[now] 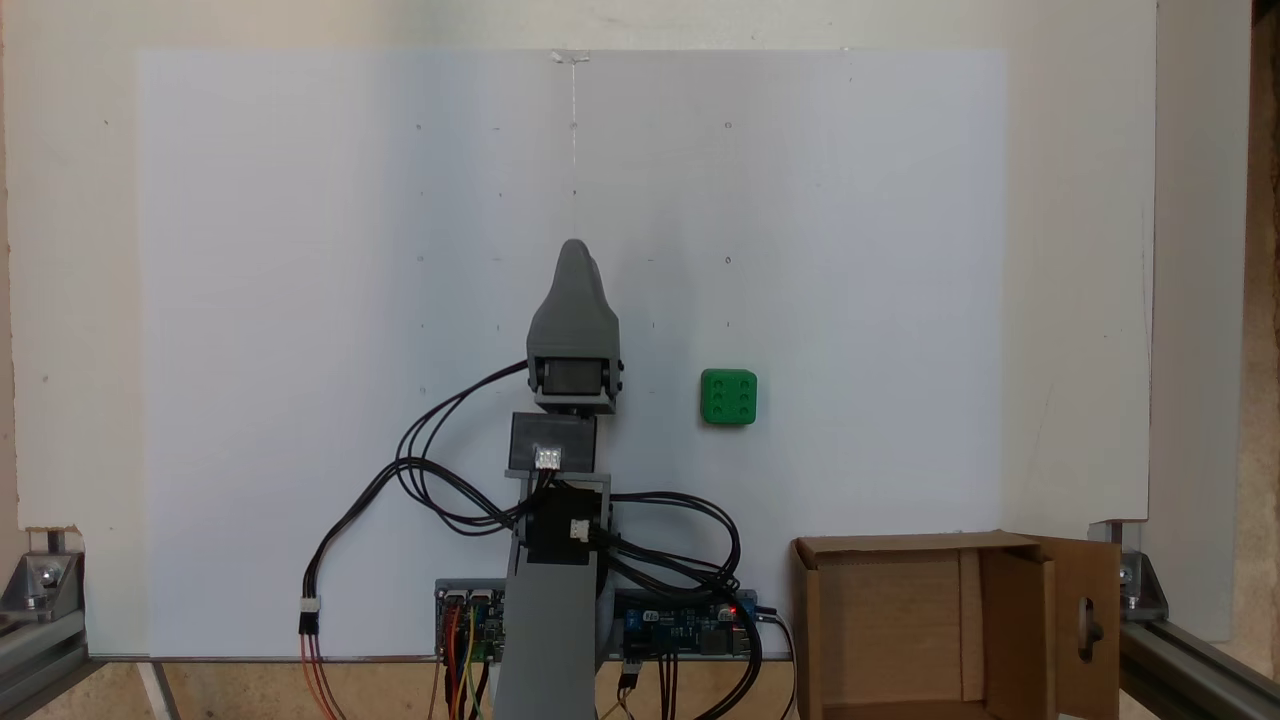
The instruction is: Grasp a green dice and put it in the bin.
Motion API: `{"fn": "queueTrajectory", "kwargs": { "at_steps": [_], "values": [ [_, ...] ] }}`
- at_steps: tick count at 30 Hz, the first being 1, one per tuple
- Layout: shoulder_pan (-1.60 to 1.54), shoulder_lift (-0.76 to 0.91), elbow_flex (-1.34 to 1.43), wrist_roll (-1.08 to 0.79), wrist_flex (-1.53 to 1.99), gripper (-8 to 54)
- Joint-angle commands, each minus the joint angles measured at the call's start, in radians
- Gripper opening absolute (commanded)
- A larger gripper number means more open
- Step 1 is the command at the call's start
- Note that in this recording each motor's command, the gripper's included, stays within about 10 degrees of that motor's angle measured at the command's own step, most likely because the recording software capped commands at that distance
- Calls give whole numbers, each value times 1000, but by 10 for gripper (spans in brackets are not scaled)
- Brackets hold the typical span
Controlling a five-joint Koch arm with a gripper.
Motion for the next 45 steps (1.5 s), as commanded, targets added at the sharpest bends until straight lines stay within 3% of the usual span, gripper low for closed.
{"fn": "queueTrajectory", "kwargs": {
  "at_steps": [1,14,20,31,36,45],
  "values": [
    [-11,107,-104,18,156,433],
    [100,106,-572,196,1026,430],
    [301,97,-756,201,1449,421],
    [554,-84,-1011,201,2118,435],
    [580,-84,-1020,112,2364,436],
    [781,-120,-1080,-253,2347,464]
  ]
}}
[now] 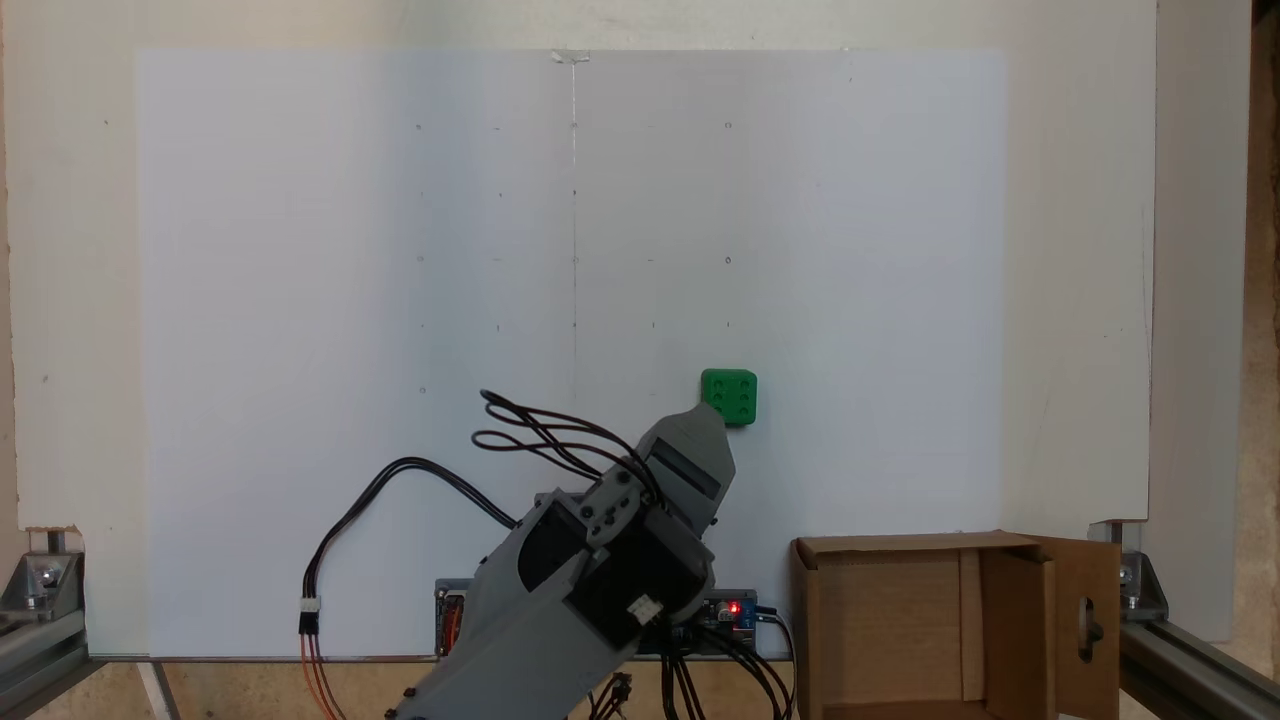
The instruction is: Grasp a green dice and put it in the bin.
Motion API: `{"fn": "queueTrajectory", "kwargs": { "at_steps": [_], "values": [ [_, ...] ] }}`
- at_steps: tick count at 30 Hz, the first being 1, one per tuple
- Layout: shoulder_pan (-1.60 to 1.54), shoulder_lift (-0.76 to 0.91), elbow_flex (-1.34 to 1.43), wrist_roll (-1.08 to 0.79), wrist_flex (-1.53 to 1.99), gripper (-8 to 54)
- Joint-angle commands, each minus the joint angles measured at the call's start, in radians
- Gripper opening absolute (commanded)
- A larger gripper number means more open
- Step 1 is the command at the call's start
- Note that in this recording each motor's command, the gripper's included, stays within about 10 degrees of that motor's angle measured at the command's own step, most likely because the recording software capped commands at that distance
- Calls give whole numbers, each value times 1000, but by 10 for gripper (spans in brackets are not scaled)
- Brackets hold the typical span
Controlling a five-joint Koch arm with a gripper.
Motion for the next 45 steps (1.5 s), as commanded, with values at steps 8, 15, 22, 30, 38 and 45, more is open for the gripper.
{"fn": "queueTrajectory", "kwargs": {
  "at_steps": [8,15,22,30,38,45],
  "values": [
    [114,-103,-160,-407,32,467],
    [156,-176,-252,-442,-69,468],
    [156,-245,-250,-528,-54,470],
    [161,-290,-250,-693,2,472],
    [144,-330,-258,-696,-20,472],
    [158,-419,-272,-695,-92,472]
  ]
}}
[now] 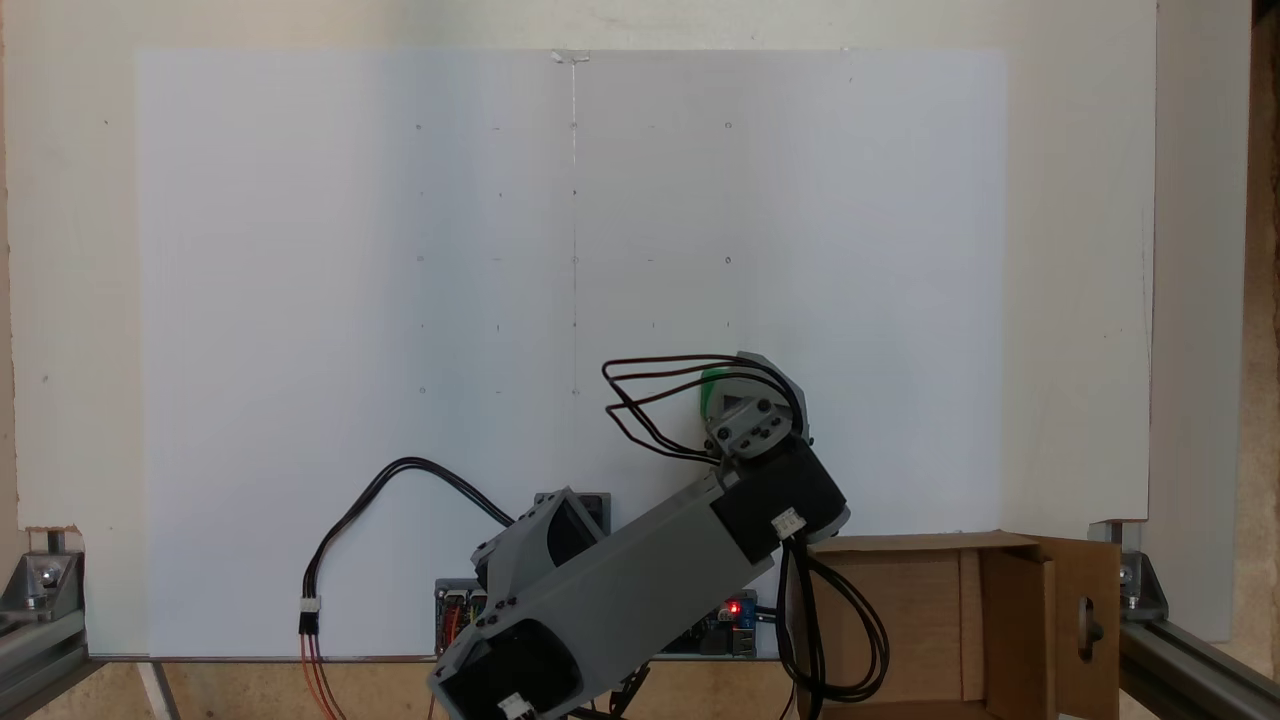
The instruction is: Grasp a green dice and put it in the bin.
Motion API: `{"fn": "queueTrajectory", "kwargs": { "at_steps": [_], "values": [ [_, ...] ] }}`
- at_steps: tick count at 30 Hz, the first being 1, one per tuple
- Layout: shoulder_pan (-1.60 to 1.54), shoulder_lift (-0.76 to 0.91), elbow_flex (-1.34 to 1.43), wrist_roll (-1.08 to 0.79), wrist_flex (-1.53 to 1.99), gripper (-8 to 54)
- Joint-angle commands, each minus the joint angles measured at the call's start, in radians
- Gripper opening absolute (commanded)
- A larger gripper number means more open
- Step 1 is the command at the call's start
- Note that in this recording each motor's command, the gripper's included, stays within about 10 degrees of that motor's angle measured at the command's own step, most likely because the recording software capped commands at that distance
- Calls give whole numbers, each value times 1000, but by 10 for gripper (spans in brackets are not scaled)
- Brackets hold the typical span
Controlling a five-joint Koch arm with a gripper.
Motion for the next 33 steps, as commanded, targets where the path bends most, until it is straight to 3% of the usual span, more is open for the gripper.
{"fn": "queueTrajectory", "kwargs": {
  "at_steps": [1,33],
  "values": [
    [2,-9,-60,-72,-2,472],
    [-14,-40,170,40,-210,471]
  ]
}}
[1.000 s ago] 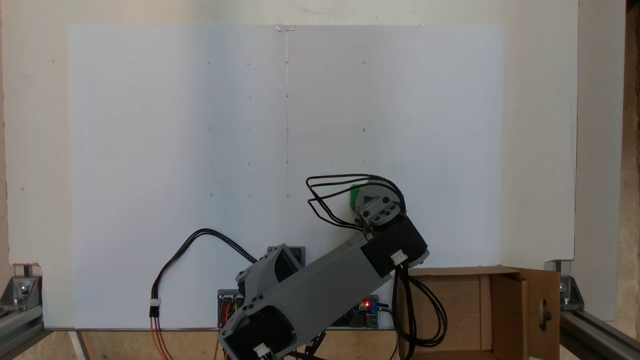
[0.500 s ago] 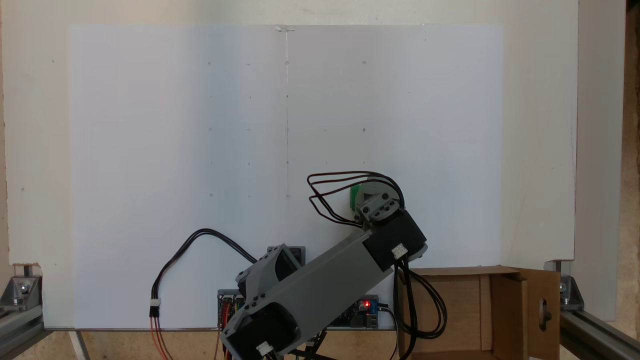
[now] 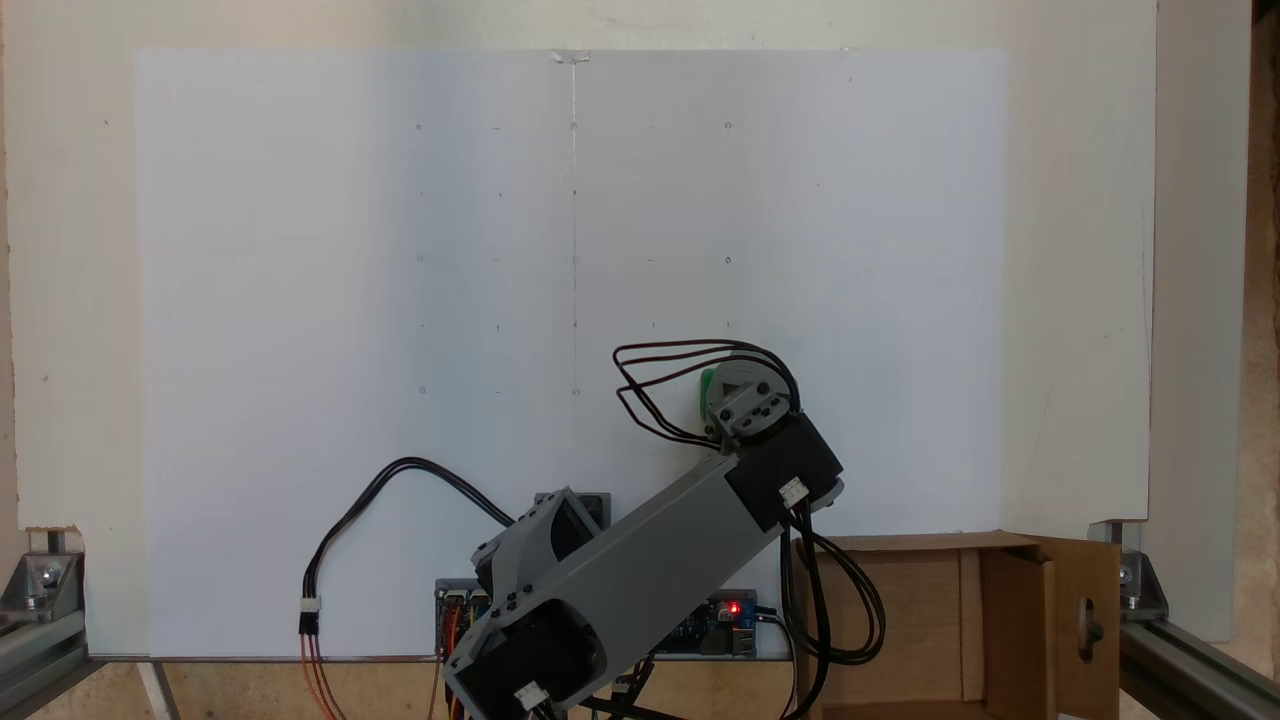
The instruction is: Grasp a green dice and put it in the bin.
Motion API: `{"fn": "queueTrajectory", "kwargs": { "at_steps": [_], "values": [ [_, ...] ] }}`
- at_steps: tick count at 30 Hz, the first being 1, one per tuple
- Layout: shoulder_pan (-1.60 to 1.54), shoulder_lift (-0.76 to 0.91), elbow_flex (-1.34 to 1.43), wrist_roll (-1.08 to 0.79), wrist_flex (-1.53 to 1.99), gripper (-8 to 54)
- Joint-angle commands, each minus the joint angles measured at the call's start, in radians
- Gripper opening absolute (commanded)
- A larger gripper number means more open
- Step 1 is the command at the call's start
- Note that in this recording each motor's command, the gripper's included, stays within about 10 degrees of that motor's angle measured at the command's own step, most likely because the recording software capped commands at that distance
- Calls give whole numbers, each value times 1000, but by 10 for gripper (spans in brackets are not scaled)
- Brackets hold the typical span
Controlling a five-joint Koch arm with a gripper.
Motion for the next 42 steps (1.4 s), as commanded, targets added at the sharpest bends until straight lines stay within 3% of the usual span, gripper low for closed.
{"fn": "queueTrajectory", "kwargs": {
  "at_steps": [1,42],
  "values": [
    [-3,2,2,37,-29,471],
    [-3,-5,149,34,-278,460]
  ]
}}
